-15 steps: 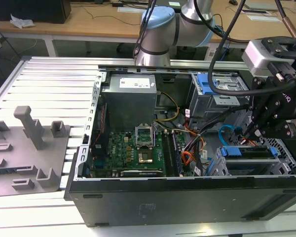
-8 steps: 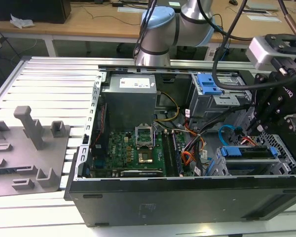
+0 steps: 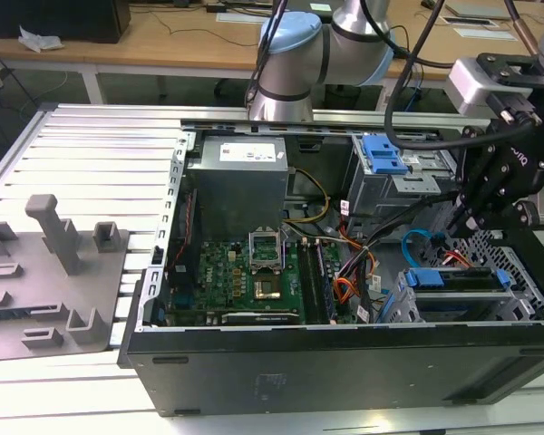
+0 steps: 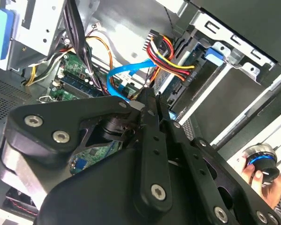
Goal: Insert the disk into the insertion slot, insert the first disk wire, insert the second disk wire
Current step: 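Insert the second disk wire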
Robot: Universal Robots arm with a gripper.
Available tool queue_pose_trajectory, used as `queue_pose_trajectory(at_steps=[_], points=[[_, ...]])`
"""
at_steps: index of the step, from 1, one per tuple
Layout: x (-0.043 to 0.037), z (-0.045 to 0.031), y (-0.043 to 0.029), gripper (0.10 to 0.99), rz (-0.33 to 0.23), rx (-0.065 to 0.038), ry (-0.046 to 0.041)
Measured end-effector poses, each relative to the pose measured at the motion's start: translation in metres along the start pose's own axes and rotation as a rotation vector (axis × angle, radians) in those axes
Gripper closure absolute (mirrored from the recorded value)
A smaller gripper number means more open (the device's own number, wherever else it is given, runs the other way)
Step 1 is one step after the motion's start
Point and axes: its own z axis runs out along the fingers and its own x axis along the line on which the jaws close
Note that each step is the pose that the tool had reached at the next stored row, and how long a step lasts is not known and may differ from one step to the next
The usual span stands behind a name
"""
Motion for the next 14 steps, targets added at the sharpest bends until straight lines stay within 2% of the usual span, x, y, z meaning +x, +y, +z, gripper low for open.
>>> queue_pose_trajectory(at_steps=[6, 8, 10, 12, 14], points=[[-0.0003, 0.0, 0.0, 0.91, 0.0, 0.0, 0.0], [-0.0005, 0.0, 0.0, 0.773, 0.0, 0.0, 0.0], [-0.0005, 0.0001, 0.0003, 0.773, 0.0, 0.0, -0.0001], [-0.0006, 0.0002, 0.0018, 0.773, 0.0, 0.0, -0.0002], [-0.0004, 0.0003, 0.0078, 0.773, 0.0, 0.0, 0.0]])
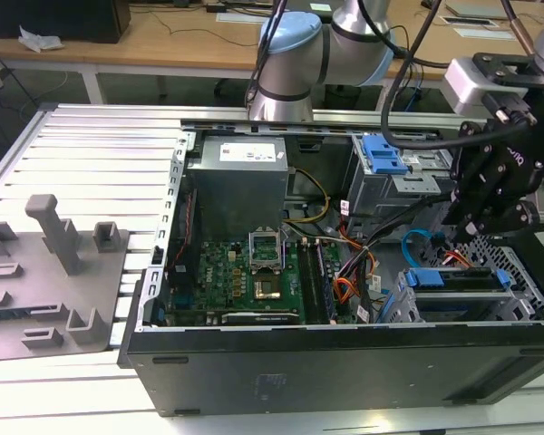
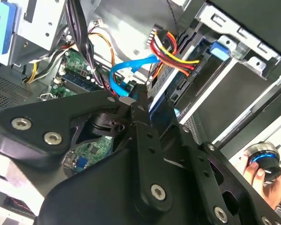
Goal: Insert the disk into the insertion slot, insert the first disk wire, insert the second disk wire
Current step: 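Insert the second disk wire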
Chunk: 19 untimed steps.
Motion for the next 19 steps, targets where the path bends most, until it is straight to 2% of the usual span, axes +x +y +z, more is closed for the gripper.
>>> queue_pose_trajectory(at_steps=[3, 6, 8, 9, 11, 13, 15, 19], points=[[0.0003, 0.0008, 0.0131, 0.773, 0.0, 0.0, -0.0001], [0.0005, 0.0025, 0.0174, 0.773, -0.005, 0.0, 0.0001], [0.0005, 0.0038, 0.0176, 0.773, -0.014, -0.001, 0.0019], [0.0006, 0.005, 0.0177, 0.773, -0.022, -0.001, 0.009], [0.0007, 0.0069, 0.0176, 0.773, -0.035, -0.002, 0.0143], [0.0009, 0.0099, 0.0175, 0.773, -0.078, -0.004, 0.0205], [0.0009, 0.0116, 0.0153, 0.773, -0.093, -0.005, 0.0241], [0.0009, 0.0119, 0.0141, 0.773, -0.093, -0.005, 0.0246]])
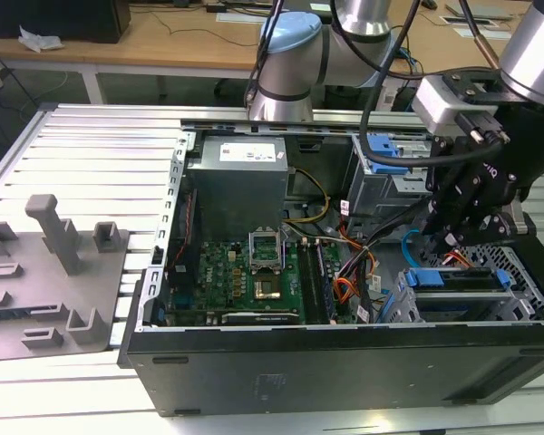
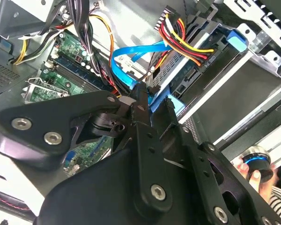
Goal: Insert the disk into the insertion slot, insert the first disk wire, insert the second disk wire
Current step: 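Insert the second disk wire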
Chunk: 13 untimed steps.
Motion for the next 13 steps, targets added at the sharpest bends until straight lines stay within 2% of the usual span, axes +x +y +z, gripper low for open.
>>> queue_pose_trajectory(at_steps=[3, 5, 13], points=[[0.0, 0.0, -0.0001, 0.788, 0.0, 0.0, -0.0001], [0.0, 0.0, -0.0001, 0.918, 0.0, 0.0, -0.0001], [0.0, 0.0, -0.0002, 0.922, 0.0, 0.0, 0.0]])
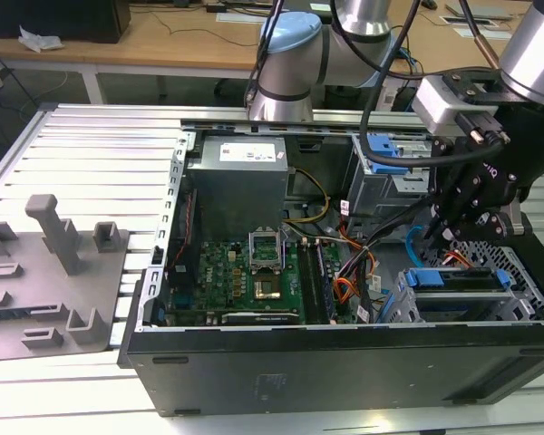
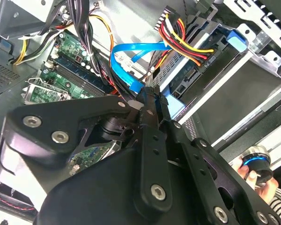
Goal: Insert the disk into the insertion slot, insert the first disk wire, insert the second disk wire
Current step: 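Insert the second disk wire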
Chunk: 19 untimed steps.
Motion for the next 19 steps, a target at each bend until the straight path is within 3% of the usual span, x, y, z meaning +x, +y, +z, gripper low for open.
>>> queue_pose_trajectory(at_steps=[5, 8, 11, 19], points=[[0.0012, -0.0001, -0.002, 0.922, 0.0, 0.0, -0.0001], [0.0068, -0.0003, -0.0016, 0.922, 0.0, 0.0, 0.0], [0.0177, -0.0005, -0.0008, 0.922, 0.0, 0.0, 0.0], [0.0329, -0.0007, 0.0003, 0.922, 0.0, 0.0, 0.0]])
